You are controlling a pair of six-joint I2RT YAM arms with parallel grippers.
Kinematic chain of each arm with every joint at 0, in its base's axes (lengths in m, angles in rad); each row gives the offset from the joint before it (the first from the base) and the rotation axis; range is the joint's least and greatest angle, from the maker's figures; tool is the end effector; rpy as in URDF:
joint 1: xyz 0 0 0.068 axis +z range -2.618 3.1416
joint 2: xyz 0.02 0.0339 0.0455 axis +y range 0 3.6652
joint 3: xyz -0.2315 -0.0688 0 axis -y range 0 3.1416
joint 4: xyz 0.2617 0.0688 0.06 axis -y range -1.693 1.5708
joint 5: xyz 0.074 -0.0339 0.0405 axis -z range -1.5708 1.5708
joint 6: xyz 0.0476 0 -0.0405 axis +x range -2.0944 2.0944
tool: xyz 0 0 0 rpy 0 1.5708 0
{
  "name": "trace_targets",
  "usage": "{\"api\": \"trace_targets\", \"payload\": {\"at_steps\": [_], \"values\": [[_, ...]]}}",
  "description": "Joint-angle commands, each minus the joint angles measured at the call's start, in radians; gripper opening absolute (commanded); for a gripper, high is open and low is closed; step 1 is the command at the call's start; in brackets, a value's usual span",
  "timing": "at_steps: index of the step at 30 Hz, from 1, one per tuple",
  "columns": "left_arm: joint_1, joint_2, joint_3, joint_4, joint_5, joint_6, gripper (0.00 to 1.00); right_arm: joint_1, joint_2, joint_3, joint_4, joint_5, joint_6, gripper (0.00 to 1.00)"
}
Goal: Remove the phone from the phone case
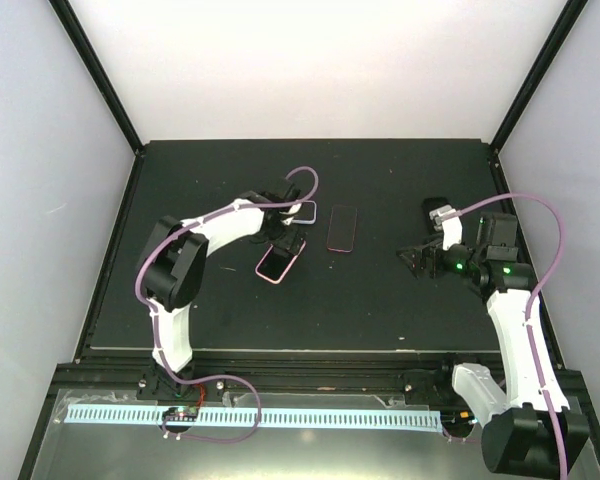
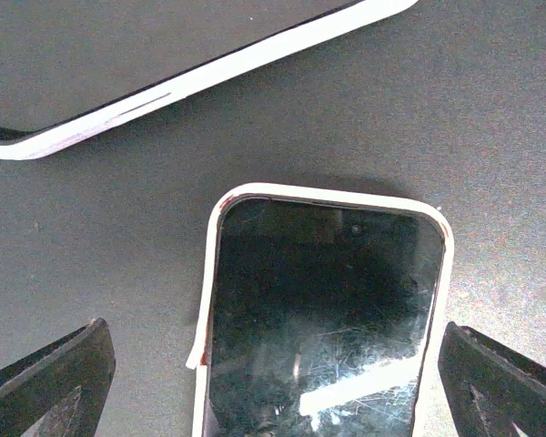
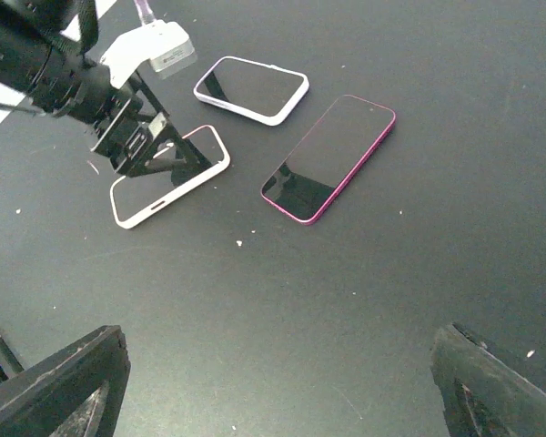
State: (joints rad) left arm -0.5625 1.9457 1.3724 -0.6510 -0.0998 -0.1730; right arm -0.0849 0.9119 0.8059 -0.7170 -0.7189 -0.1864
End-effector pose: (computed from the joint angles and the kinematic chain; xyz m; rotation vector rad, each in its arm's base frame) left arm 0.3395 -0.2085 0.1232 0.5146 2.7347 -0.0454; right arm 0.2214 0.0126 0.2480 -0.4399 2.2025 0.7094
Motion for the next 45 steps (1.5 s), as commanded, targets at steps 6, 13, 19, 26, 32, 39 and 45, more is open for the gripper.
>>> {"api": "trace_targets", "payload": {"at_steps": [6, 13, 19, 26, 32, 39, 45], "values": [[0.074, 0.091, 0.097, -0.082, 0.293, 0.144, 0.99, 0.005, -0.002, 0.004, 0.054, -0.049, -0.096, 0.91], [0.046, 0.160, 0.124, -0.141, 0.242, 0.147, 0.99, 0.004, -0.007, 0.004, 0.048, -0.056, -0.103, 0.93], [0.006, 0.185, 0.132, -0.206, 0.130, 0.110, 0.93, 0.004, -0.017, 0.004, 0.045, -0.051, -0.108, 0.93], [-0.023, 0.205, 0.142, -0.298, 0.054, 0.100, 0.83, 0.003, -0.029, 0.001, 0.047, -0.035, -0.109, 0.93], [-0.034, 0.155, 0.167, -0.325, 0.089, 0.070, 0.56, 0.003, -0.038, -0.007, 0.060, -0.013, -0.105, 0.93], [-0.096, -0.163, 0.152, -0.238, 0.176, -0.008, 0.48, 0.007, -0.009, 0.033, 0.028, -0.053, -0.120, 0.87], [-0.148, -0.461, -0.011, 0.129, 0.225, -0.209, 0.47, 0.135, 0.080, 0.174, -0.007, -0.027, -0.062, 0.78]]}}
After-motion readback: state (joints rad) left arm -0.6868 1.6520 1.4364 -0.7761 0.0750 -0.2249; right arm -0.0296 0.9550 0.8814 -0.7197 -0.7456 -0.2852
